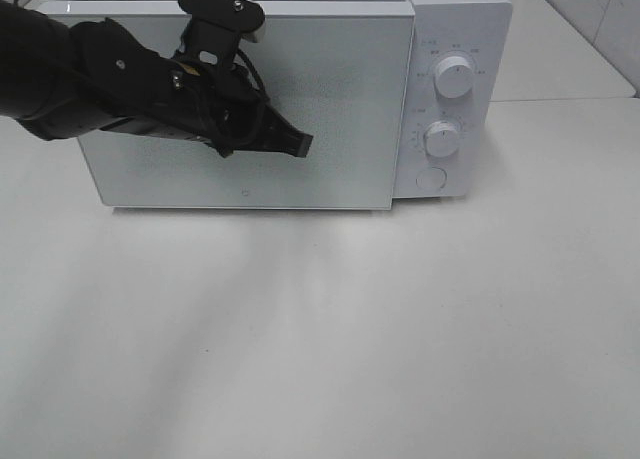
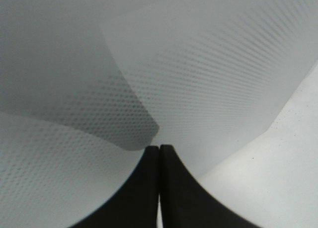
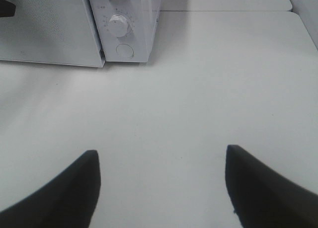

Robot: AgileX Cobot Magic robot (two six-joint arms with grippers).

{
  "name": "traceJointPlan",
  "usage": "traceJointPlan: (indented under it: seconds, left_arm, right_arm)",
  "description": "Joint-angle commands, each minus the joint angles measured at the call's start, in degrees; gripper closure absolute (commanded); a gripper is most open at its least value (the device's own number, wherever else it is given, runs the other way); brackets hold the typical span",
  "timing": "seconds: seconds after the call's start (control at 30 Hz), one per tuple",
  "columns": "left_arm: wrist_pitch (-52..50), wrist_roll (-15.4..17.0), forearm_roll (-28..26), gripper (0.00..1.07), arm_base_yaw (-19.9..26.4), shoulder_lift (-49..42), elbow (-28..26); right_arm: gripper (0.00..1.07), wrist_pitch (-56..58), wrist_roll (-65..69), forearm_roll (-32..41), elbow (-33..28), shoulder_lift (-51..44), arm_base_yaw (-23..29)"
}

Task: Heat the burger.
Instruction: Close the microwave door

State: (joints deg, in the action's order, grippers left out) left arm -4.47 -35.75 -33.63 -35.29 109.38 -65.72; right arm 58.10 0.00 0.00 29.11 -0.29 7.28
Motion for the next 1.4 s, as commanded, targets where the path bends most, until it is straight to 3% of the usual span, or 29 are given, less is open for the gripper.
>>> traceJointPlan:
  seconds: [0.03,0.43,1.2,1.4]
  left_arm:
    - [-7.62,0.29,-0.23,1.07,0.69,1.43,-3.95]
    - [-0.52,0.29,-0.46,1.07,0.00,6.53,-14.61]
    - [-6.42,0.23,0.11,1.07,-0.23,6.76,-14.78]
    - [-2.86,0.23,0.11,1.07,-0.23,9.22,-18.96]
  right_arm:
    - [0.38,-0.74,0.00,-0.52,-0.11,-1.43,0.17]
    - [0.38,-0.74,0.00,-0.52,-0.11,-1.43,0.17]
    - [0.38,-0.74,0.00,-0.52,-0.11,-1.43,0.17]
    - [0.38,-0.74,0.00,-0.46,-0.11,-1.43,0.17]
